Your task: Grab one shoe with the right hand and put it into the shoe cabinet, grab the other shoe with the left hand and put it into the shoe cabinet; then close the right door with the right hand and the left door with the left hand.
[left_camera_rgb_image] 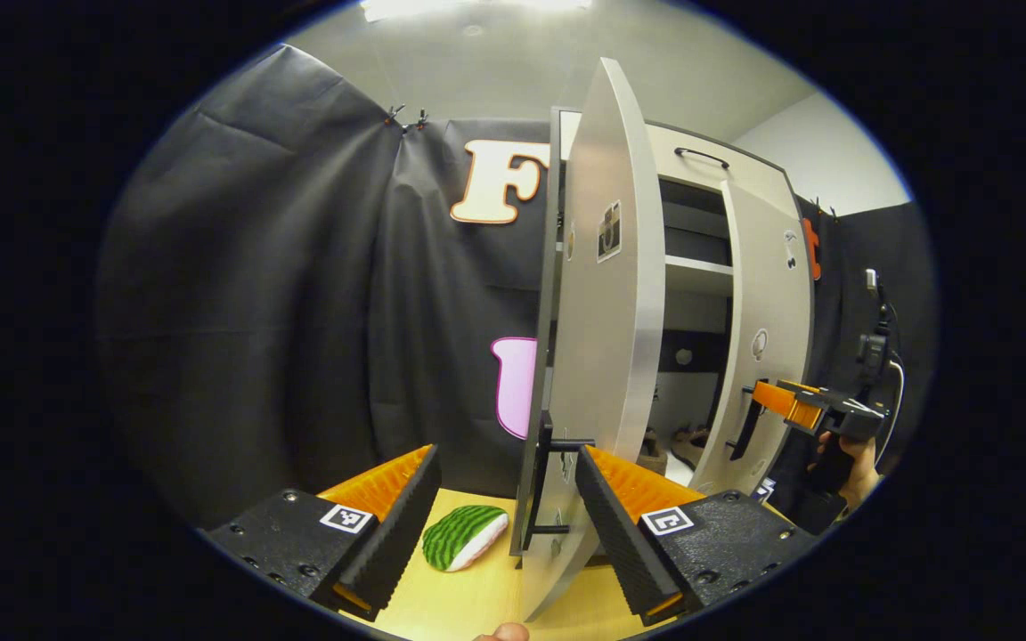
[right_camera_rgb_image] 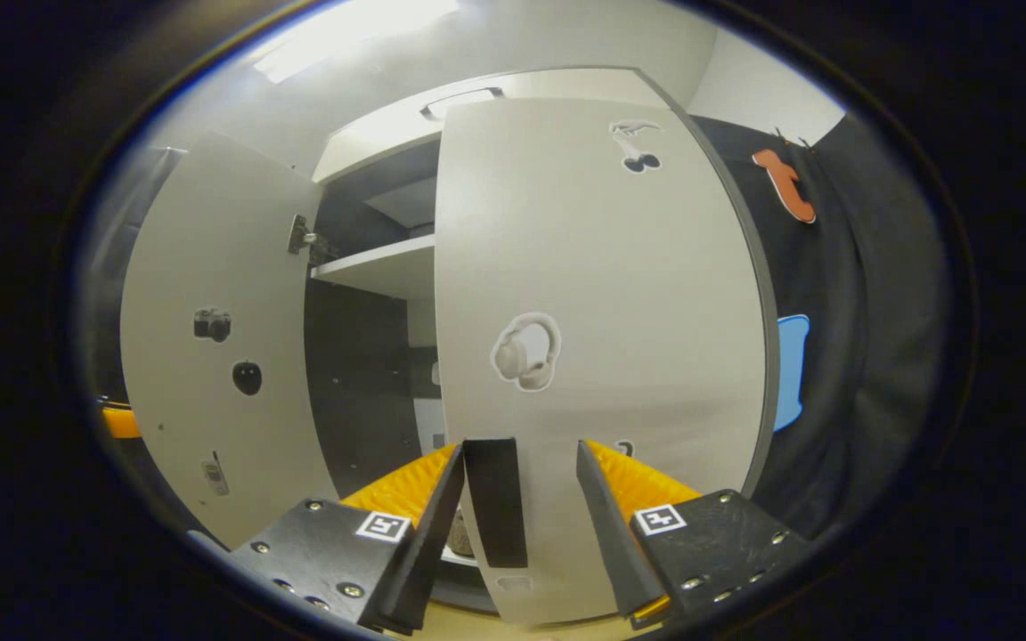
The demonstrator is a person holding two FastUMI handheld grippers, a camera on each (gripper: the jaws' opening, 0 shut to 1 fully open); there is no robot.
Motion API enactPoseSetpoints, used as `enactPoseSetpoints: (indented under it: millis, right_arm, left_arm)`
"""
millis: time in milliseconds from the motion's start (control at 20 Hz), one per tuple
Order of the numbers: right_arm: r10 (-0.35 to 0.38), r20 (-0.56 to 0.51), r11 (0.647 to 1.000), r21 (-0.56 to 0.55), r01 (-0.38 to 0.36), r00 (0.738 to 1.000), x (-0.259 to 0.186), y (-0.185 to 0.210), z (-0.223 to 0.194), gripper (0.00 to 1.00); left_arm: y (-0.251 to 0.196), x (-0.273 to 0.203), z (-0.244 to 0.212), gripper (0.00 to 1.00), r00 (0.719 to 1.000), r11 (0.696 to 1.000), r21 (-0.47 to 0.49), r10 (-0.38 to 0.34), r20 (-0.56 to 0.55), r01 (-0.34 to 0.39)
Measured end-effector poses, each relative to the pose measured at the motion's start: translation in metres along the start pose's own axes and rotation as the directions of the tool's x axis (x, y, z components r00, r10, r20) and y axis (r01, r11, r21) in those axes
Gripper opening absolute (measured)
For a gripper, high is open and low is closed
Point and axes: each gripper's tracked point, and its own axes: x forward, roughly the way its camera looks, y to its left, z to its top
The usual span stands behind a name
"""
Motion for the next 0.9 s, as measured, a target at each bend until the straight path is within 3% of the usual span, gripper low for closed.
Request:
enactPoseSetpoints:
  millis: [250, 550, 900]
  right_arm:
    - [-0.015, -0.004, 1.0, 0.008, 0.015, 1.0, -0.007, -0.006, 0.0, 0.76]
    - [-0.053, -0.018, 0.999, -0.004, 0.052, 0.998, -0.019, -0.021, -0.003, 0.76]
    - [-0.13, -0.011, 0.991, -0.016, 0.129, 0.992, -0.037, -0.057, 0.003, 0.76]
  left_arm:
    - [-0.05, 0.013, -0.006, 0.94, 0.993, 0.99, -0.068, -0.12, -0.002, 0.12]
    - [-0.089, 0.033, -0.01, 0.95, 0.975, 0.974, -0.055, -0.22, -0.001, 0.22]
    - [-0.156, 0.063, -0.019, 0.94, 0.931, 0.928, -0.089, -0.364, -0.009, 0.362]
